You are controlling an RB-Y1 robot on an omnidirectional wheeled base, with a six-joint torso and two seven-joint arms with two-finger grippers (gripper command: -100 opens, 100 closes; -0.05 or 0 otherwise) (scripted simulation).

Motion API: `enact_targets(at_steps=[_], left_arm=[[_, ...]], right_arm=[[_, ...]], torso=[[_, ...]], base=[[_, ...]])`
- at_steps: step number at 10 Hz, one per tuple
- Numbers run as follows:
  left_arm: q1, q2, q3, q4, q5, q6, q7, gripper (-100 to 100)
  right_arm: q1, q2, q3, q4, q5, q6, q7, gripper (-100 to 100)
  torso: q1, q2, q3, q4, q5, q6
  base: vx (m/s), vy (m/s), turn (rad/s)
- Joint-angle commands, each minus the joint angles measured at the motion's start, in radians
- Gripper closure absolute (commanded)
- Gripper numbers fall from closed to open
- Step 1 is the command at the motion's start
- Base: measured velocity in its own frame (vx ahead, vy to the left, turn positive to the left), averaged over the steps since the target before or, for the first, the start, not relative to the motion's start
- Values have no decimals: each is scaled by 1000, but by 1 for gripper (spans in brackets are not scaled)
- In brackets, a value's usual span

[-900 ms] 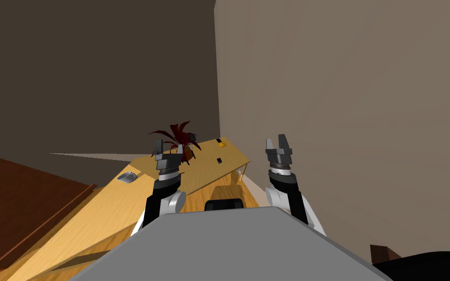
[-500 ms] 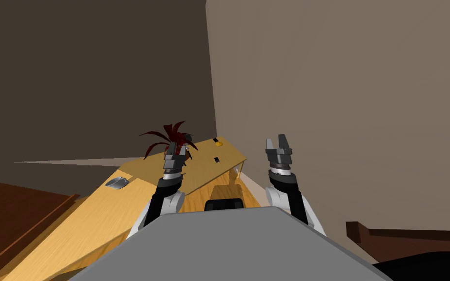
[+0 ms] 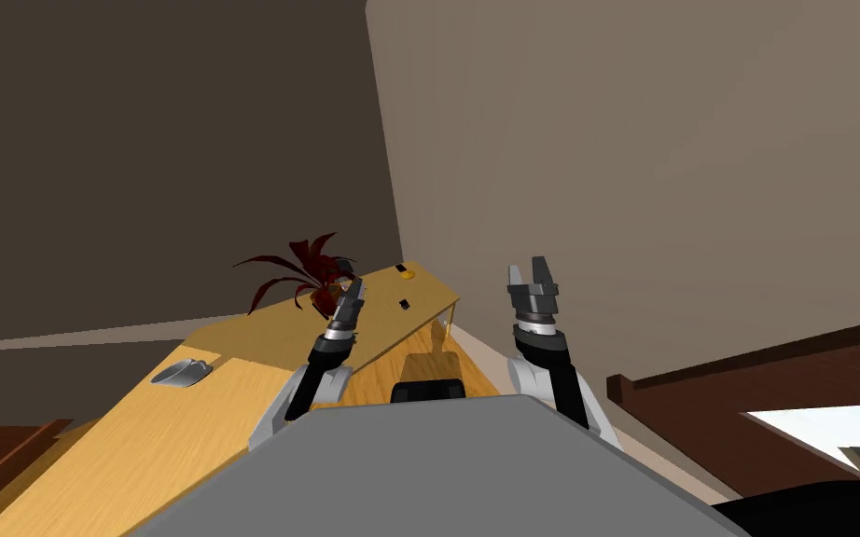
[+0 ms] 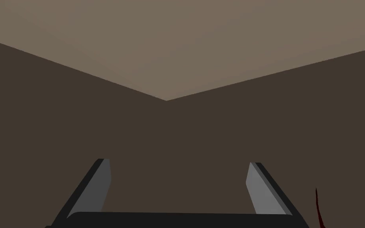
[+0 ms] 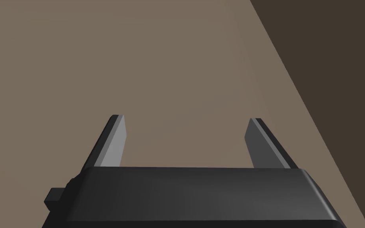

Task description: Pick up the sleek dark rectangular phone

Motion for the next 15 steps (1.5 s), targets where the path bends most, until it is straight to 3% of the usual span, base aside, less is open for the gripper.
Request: enact_targets(at_steps=[1,4,5,6,7,8,9,10,11,14,15], left_arm=[[3,16,-5,6,-43,3,-13,-100],[-20,81,-16,79,-129,2,-46,-100],[-20,81,-16,79,-141,2,-46,-100],[-31,114,-23,118,-179,1,-62,-100],[-31,114,-23,120,-194,1,-62,-100],[-41,146,-31,159,-231,0,-78,-100],[-41,146,-31,165,-249,0,-78,-100],[-50,177,-42,205,-286,-2,-94,-100],[-50,177,-42,212,-306,-2,-94,-100],[-67,240,-66,297,-399,-6,-123,-100],[-67,240,-66,314,-423,-6,-123,-100]], right_arm=[[0,0,0,0,0,0,0,0],[0,0,0,0,0,0,0,0],[0,0,0,0,0,0,0,0],[0,0,0,0,0,0,0,0],[0,0,0,0,0,0,0,0],[0,0,0,0,0,0,0,0],[0,0,0,0,0,0,0,0],[0,0,0,0,0,0,0,0],[0,0,0,0,0,0,0,0],[0,0,0,0,0,0,0,0],[0,0,0,0,0,0,0,0]], torso=[[0,0,0,0,0,0],[1,-1,0,0,0,-1],[1,-1,0,0,0,0],[2,-1,0,0,0,-1],[1,-1,0,0,0,0],[2,-1,0,0,0,-1],[2,-1,0,0,0,0],[2,-1,0,0,1,-1],[2,-1,0,0,0,0],[3,-1,-1,0,1,-1],[2,-1,-1,0,1,-1]], base=[[-45,-8,-92],[-38,-6,-185],[-36,-1,-127],[-40,-10,-261],[-35,0,-126],[-40,4,-218],[-35,8,-135],[-34,0,-289],[-27,5,-147],[-30,3,-232],[-23,7,-168]])
